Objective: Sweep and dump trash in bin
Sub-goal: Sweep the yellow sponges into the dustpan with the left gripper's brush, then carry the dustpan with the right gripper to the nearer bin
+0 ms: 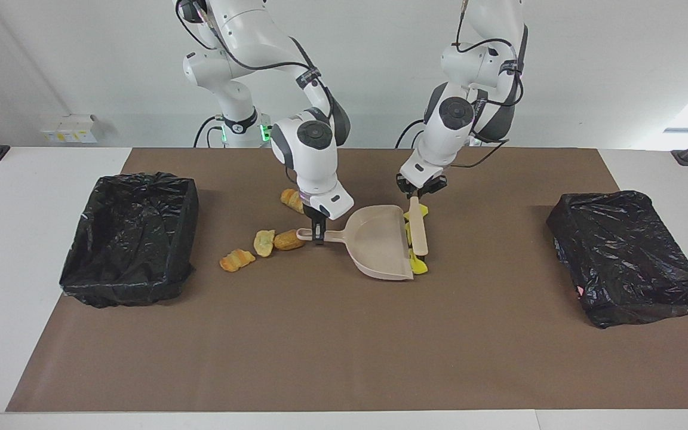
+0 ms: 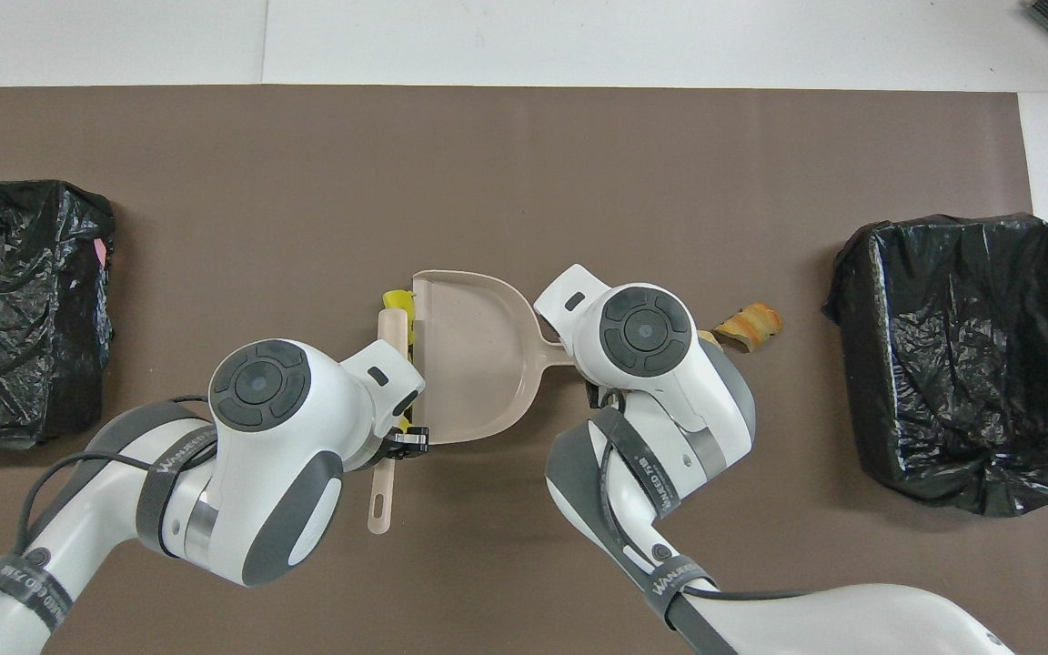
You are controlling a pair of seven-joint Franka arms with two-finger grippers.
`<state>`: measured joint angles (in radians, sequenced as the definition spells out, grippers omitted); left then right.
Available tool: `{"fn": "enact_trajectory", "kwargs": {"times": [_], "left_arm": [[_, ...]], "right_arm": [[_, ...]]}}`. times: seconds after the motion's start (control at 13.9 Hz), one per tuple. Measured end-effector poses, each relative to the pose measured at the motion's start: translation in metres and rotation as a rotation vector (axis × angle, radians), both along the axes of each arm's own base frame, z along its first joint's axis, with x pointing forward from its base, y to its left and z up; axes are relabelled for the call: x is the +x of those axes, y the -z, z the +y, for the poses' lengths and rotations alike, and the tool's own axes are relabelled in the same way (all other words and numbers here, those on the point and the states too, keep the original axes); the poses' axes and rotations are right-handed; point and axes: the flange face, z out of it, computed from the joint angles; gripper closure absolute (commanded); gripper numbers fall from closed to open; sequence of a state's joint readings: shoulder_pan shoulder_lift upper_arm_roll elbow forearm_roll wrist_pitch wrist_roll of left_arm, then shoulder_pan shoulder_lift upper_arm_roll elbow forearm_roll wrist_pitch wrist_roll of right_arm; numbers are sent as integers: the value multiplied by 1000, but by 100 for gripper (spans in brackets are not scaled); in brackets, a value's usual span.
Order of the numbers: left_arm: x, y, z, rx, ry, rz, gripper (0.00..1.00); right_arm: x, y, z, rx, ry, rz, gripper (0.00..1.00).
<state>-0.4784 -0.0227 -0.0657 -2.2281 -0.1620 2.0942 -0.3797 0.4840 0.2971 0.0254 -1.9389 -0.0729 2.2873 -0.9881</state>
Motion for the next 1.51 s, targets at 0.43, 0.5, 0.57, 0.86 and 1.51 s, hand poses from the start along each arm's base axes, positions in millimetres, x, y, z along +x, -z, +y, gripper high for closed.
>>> {"fn": "enact_trajectory", "kwargs": {"times": [0.43,0.5,0.57,0.86,1.51], "left_arm": [[19,-94,0,-62,-16,5,100],[22,-99,6,-70,-19,2,100],[26,-98,13,-74,-16,5,100],[38,-86,57,-83,50,44,100],[68,-73,224,-78,-2,24,100]], "right_arm": [[0,0,0,0,-1,0,100],[0,0,0,0,-1,0,100],[0,0,0,0,-1,0,100],[0,0,0,0,-1,0,100],[2,-23,-11,-39,13,36,100]]}}
